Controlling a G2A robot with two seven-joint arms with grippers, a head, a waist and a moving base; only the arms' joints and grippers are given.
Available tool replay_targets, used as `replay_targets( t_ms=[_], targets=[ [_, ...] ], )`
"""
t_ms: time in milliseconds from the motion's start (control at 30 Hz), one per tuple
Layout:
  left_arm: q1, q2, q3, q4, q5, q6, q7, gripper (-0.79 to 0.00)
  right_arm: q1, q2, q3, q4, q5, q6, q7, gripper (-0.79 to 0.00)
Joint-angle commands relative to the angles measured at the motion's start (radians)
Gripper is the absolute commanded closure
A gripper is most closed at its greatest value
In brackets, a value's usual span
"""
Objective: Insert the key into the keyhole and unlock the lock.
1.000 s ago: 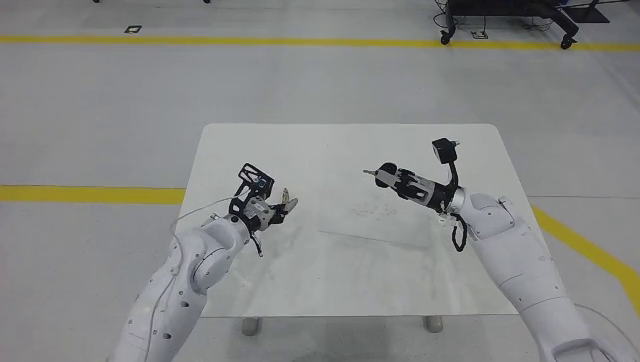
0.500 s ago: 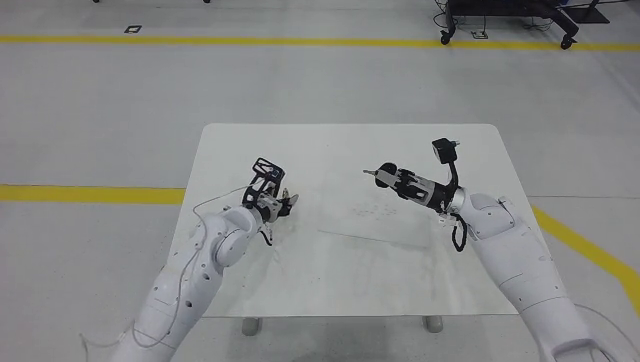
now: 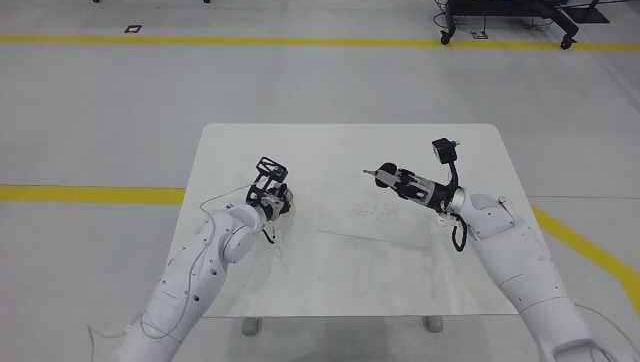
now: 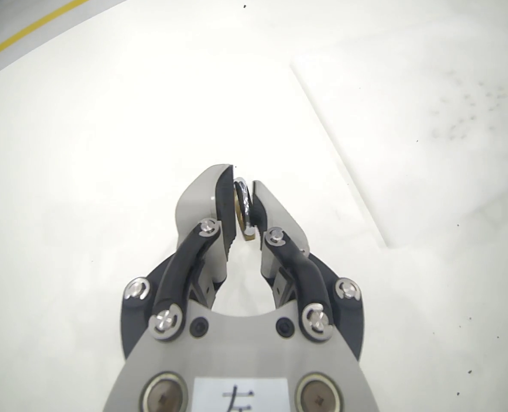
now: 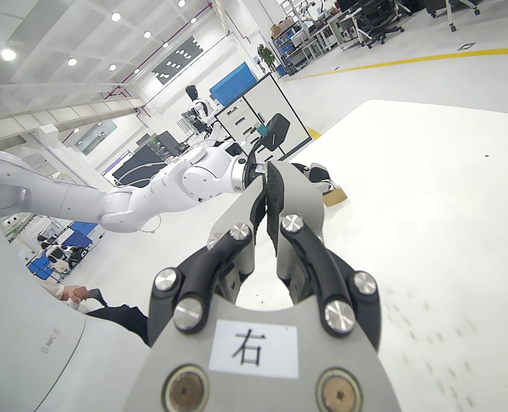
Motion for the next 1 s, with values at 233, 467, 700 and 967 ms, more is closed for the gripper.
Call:
replay_targets(
  t_ms=[233, 467, 700, 967],
  targets=[
    [0.015, -0.002, 0.007, -0.031, 0.051, 0.034, -0.032, 0.000, 0.000, 0.000, 0.000, 0.000, 0.000, 0.000, 0.000, 0.000],
    [0.037, -0.002, -0.020, -0.057, -0.013, -0.016, 0.024, 0.000, 0.000, 0.000, 0.000, 0.000, 0.000, 0.000, 0.000, 0.000],
    [0.035, -0.001, -0.025, -0.055, -0.013, -0.028, 0.029, 0.000, 0.000, 0.000, 0.000, 0.000, 0.000, 0.000, 0.000, 0.000],
    [0.002, -0.016, -0.078, -0.010, -0.295, -0.015, -0.019, 0.000, 0.000, 0.000, 0.000, 0.000, 0.000, 0.000, 0.000, 0.000]
  ],
)
